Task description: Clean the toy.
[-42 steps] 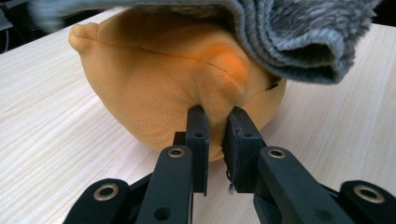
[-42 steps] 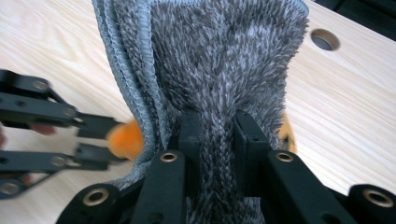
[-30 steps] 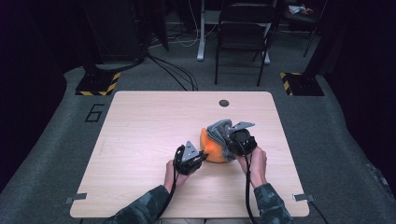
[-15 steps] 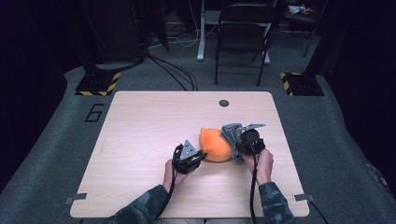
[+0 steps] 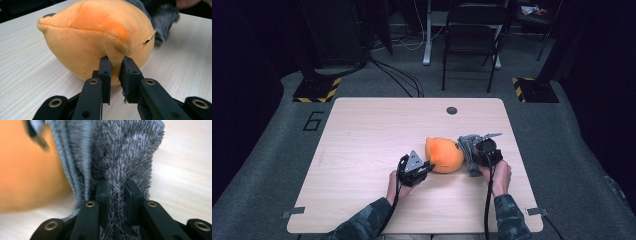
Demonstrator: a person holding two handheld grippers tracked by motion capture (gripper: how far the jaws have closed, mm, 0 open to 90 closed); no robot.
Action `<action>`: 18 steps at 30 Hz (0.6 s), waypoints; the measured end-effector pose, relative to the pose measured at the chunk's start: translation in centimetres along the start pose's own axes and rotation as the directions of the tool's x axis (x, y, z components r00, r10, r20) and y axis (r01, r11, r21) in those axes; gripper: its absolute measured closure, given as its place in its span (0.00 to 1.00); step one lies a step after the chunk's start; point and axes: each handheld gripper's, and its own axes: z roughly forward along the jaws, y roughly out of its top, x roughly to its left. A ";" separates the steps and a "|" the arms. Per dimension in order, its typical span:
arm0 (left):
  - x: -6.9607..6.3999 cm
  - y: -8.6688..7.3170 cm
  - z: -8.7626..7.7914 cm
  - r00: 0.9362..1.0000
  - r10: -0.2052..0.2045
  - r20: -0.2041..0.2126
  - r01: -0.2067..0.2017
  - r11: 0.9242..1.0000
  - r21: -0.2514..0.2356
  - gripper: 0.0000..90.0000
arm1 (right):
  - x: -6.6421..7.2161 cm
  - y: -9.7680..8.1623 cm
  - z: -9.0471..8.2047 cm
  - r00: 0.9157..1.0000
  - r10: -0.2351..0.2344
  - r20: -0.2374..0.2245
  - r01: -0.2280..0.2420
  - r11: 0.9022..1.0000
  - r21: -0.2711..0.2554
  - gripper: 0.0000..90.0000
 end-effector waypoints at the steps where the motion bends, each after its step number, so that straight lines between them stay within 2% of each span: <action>1: -0.1 0.0 0.0 1.000 0.007 0.000 -0.007 1.000 0.000 0.88 | 0.0 0.0 0.0 1.000 0.000 0.000 0.000 1.000 0.000 0.84; 3: -0.1 0.1 -0.1 0.999 0.034 0.000 -0.034 0.999 0.005 0.88 | 0.5 0.8 -1.5 1.000 -0.009 -0.014 0.009 0.999 -0.043 0.84; 4: -0.2 0.1 -0.1 0.999 0.035 -0.004 -0.035 0.999 0.005 0.87 | 1.0 1.2 -2.2 1.000 -0.020 -0.021 0.018 0.998 -0.065 0.84; 5: -0.3 0.1 -0.1 1.000 0.031 -0.001 -0.031 1.000 0.002 0.88 | 2.4 1.9 -3.4 0.997 -0.067 -0.043 0.062 0.993 -0.104 0.84; 6: -0.3 0.2 -0.1 0.999 0.041 -0.004 -0.041 0.999 0.003 0.88 | 2.4 1.9 -3.4 0.997 -0.067 -0.043 0.062 0.993 -0.104 0.84; 7: -0.4 0.2 0.0 0.999 0.044 -0.004 -0.044 0.999 0.003 0.88 | 4.3 2.5 -4.3 0.990 -0.124 -0.063 0.115 0.985 -0.126 0.84; 8: -0.5 0.2 0.0 0.999 0.045 -0.006 -0.045 0.999 0.000 0.88 | 4.3 2.5 -4.3 0.990 -0.124 -0.063 0.115 0.985 -0.126 0.84; 9: -0.5 0.2 0.0 0.999 0.053 -0.005 -0.053 0.999 0.001 0.88 | 5.4 2.7 -4.7 0.986 -0.152 -0.070 0.142 0.981 -0.131 0.84; 10: -0.6 0.2 0.0 0.998 0.058 -0.005 -0.058 0.998 0.001 0.88 | 6.4 2.9 -4.9 0.980 -0.185 -0.077 0.173 0.975 -0.140 0.84; 11: -0.6 0.2 0.0 0.998 0.062 -0.002 -0.062 0.998 0.002 0.88 | 8.4 3.1 -5.0 0.969 -0.228 -0.090 0.214 0.966 -0.148 0.84; 12: -0.7 0.2 0.0 0.998 0.063 -0.001 -0.063 0.998 0.001 0.88 | 8.4 3.1 -5.0 0.969 -0.228 -0.090 0.214 0.966 -0.148 0.84; 13: -0.7 0.2 -0.1 0.997 0.074 -0.006 -0.074 0.997 0.002 0.88 | 9.1 3.1 -4.9 0.960 -0.265 -0.094 0.249 0.956 -0.153 0.84; 15: -0.8 0.3 -0.1 0.996 0.086 -0.003 -0.086 0.996 0.013 0.88 | 10.4 3.0 -4.4 0.946 -0.315 -0.080 0.303 0.944 -0.132 0.84; 16: -0.8 0.2 -0.1 0.996 0.093 -0.009 -0.093 0.995 0.026 0.88 | 11.0 2.7 -3.8 0.941 -0.336 -0.051 0.329 0.938 -0.111 0.84; 17: -0.8 0.2 0.0 0.996 0.085 -0.007 -0.085 0.996 0.017 0.88 | 11.0 2.7 -3.8 0.941 -0.336 -0.051 0.329 0.938 -0.111 0.84; 18: -0.7 0.1 0.0 0.996 0.085 -0.008 -0.085 0.996 0.016 0.88 | 11.0 2.6 -3.7 0.945 -0.322 -0.059 0.315 0.944 -0.102 0.84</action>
